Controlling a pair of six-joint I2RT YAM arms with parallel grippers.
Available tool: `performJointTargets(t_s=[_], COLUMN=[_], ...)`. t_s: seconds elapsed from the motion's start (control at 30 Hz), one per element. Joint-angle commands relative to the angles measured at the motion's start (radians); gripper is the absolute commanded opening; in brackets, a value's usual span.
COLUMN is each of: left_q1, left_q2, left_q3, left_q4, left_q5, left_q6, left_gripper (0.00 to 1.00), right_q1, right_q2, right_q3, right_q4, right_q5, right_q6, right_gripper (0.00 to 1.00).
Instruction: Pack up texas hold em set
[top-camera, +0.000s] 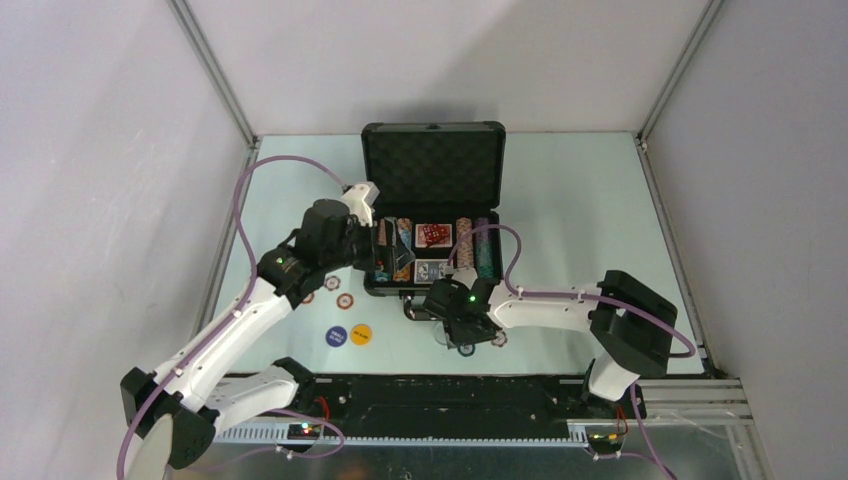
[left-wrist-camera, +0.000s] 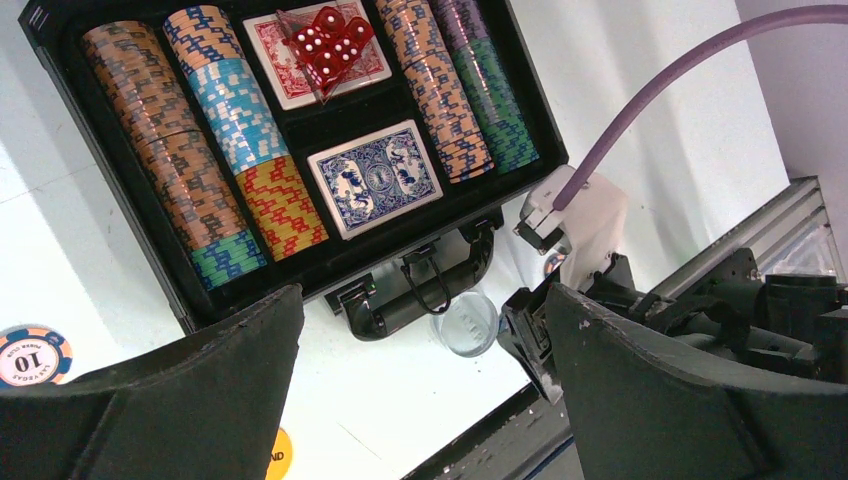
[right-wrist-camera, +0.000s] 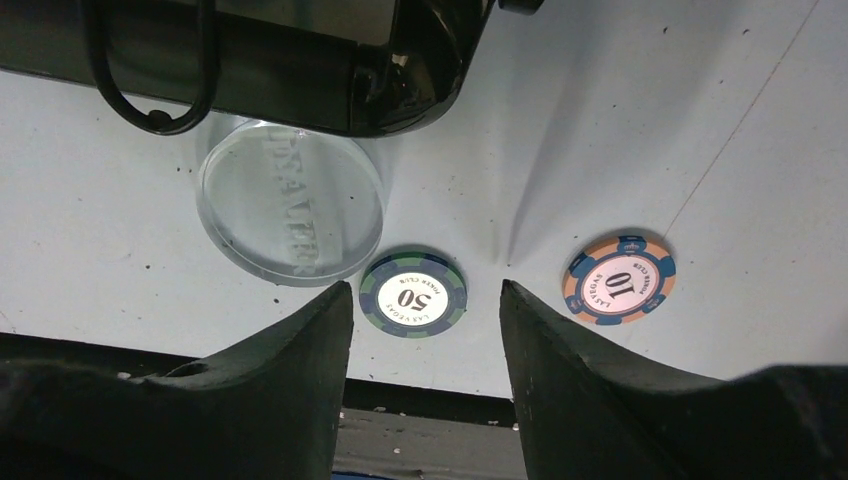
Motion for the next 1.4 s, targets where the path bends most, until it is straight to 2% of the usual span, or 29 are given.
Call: performJointTargets(t_s=[0.0, 0.67, 0.97, 1.13, 1.37], left_q1=[0.008, 0.012, 0.013, 0.012, 0.015], left_q2=[-0.023, -0.019, -0.019, -0.022, -0.021], left_q3=[0.001, 0.003, 0.003, 0.005, 0.004], left_q4=[0.011, 0.012, 0.011, 0.011, 0.011], left_q5=[0.002, 0.007, 0.011, 0.012, 0.012], left_q6=[0.003, 0.0, -0.001, -0.002, -0.001], left_gripper=[0.95, 0.95, 0.95, 0.96, 0.95], right_q1=[0.0, 0.025, 0.008, 0.002, 0.0], right_q2=[0.001, 0.021, -0.069, -0.062, -0.026], right_q3=[-0.02, -0.074, -0.029, 0.05, 0.08], right_q4=[0.045, 0.064, 0.031, 0.006, 0.03], right_q5=[-0.008, -0.039, 0.004, 0.009, -0.002], right_q6=[0.006, 0.04, 0.017, -0.018, -0.033], right_gripper=[0.59, 0.45, 0.44, 0.44, 0.44])
